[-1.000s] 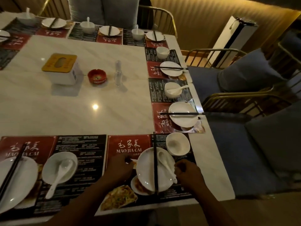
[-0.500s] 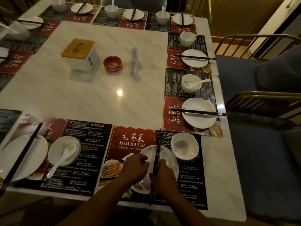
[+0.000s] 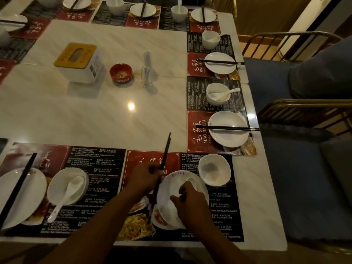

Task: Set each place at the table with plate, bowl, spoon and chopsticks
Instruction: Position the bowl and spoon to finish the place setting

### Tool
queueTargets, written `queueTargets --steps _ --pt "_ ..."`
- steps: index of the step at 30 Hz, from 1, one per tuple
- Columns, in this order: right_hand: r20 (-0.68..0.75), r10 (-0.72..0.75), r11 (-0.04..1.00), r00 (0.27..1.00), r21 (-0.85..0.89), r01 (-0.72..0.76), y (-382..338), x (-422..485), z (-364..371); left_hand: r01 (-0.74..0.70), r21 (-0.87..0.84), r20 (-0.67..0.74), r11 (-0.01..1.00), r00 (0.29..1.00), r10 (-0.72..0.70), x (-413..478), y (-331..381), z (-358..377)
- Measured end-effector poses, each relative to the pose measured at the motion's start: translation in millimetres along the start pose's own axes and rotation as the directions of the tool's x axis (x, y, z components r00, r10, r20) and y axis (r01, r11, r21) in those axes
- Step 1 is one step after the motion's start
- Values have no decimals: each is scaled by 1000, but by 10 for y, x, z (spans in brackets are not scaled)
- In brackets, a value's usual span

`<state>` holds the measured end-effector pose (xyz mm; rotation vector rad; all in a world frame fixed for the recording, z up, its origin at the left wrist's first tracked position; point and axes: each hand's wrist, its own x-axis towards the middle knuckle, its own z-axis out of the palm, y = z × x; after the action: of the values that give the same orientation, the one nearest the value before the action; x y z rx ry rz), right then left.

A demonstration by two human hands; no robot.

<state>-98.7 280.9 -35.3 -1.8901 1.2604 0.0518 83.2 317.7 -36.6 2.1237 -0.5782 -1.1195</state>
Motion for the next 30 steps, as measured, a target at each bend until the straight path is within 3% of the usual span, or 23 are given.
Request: queueTargets --steps 4,7,10,18,24,28,30 --pt "-126 6 955 992 -292 -43 301 -43 -140 -84 279 -77 957 991 109 344 -61 -310" --pt "-99 32 934 995 -352 -65 435 -76 -115 -143 497 -39 856 982 187 566 -97 -414" --pt "-89 21 923 996 -380 -53 478 -67 -37 -200 587 11 785 971 239 673 -83 -403" --pt "-162 81 967 983 -226 -117 556 -236 -142 -333 662 121 671 932 343 750 -183 -366" --pt "-256 316 934 914 -87 -347 940 -534 -450 -335 614 82 715 928 364 662 -223 -310" --pt "-239 348 934 906 6 -357 1043 -471 -475 -357 568 -13 742 897 442 453 -252 -157" --pt "-241 348 936 906 39 -349 1048 -395 -443 -328 480 -26 814 922 387 277 -249 -27"
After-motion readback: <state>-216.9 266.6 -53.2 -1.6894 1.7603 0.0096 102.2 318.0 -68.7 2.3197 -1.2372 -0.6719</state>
